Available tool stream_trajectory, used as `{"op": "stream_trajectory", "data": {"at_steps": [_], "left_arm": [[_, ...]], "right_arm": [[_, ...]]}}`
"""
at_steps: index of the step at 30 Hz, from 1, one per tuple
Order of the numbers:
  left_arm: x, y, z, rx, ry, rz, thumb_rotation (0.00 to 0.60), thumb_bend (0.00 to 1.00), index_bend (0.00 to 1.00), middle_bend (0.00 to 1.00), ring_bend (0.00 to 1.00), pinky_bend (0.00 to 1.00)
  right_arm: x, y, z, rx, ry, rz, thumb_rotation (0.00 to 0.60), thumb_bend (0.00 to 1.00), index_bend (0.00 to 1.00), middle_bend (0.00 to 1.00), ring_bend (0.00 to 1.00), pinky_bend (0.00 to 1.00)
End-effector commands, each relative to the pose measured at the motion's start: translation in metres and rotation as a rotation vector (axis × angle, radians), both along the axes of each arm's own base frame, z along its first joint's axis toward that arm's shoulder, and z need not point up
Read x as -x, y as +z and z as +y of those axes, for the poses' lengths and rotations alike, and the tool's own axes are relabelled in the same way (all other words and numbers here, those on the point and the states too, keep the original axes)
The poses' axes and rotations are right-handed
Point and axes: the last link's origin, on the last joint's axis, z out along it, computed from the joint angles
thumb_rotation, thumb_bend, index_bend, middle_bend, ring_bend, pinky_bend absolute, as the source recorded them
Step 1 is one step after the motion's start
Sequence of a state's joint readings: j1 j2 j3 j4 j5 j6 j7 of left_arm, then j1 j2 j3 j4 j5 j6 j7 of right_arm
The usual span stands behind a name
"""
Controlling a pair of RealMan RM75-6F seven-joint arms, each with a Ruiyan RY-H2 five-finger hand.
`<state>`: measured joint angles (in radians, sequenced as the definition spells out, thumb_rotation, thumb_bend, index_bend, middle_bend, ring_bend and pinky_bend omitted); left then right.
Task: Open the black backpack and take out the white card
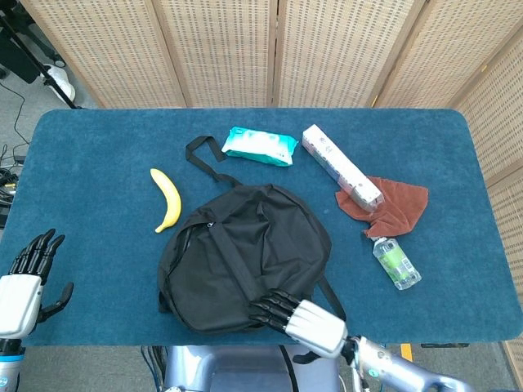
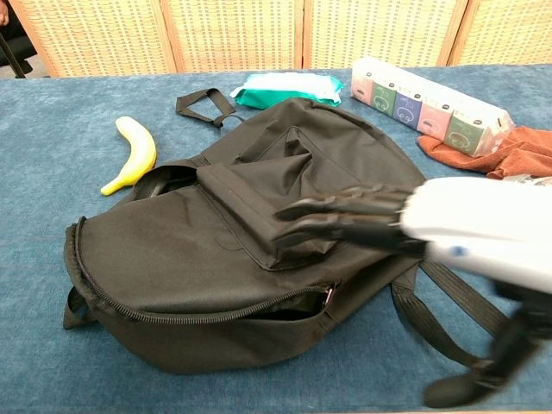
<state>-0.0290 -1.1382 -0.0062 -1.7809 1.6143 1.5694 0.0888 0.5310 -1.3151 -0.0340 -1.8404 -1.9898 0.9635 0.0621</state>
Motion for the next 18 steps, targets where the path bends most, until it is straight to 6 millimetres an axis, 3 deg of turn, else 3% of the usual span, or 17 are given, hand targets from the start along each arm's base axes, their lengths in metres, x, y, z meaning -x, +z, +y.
{"op": "stream_trajectory", "data": {"at_steps": [1, 11, 15, 18], "left_arm": [[0.001, 0.000, 0.001, 0.001, 0.004, -0.002, 0.600, 0.38, 0.04, 0.00, 0.00, 0.13], [0.003, 0.001, 0.004, -0.003, 0.014, -0.003, 0.600, 0.38, 0.04, 0.00, 0.00, 0.13], [0.004, 0.001, 0.005, -0.001, 0.017, -0.002, 0.600, 0.38, 0.04, 0.00, 0.00, 0.13], [0.004, 0.001, 0.005, -0.001, 0.020, -0.001, 0.600, 0.38, 0.04, 0.00, 0.00, 0.13]], "right_arm": [[-0.024, -0.023, -0.011, -0.005, 0.013, -0.006, 0.600, 0.00, 0.06, 0.00, 0.00, 0.00], [-0.048, -0.052, -0.028, -0.009, -0.031, -0.030, 0.600, 0.00, 0.13, 0.05, 0.00, 0.00], [-0.055, -0.060, -0.031, -0.032, -0.069, -0.059, 0.600, 0.00, 0.24, 0.15, 0.01, 0.00], [-0.061, -0.065, -0.035, -0.015, -0.088, -0.087, 0.600, 0.00, 0.34, 0.27, 0.09, 0.02]]}}
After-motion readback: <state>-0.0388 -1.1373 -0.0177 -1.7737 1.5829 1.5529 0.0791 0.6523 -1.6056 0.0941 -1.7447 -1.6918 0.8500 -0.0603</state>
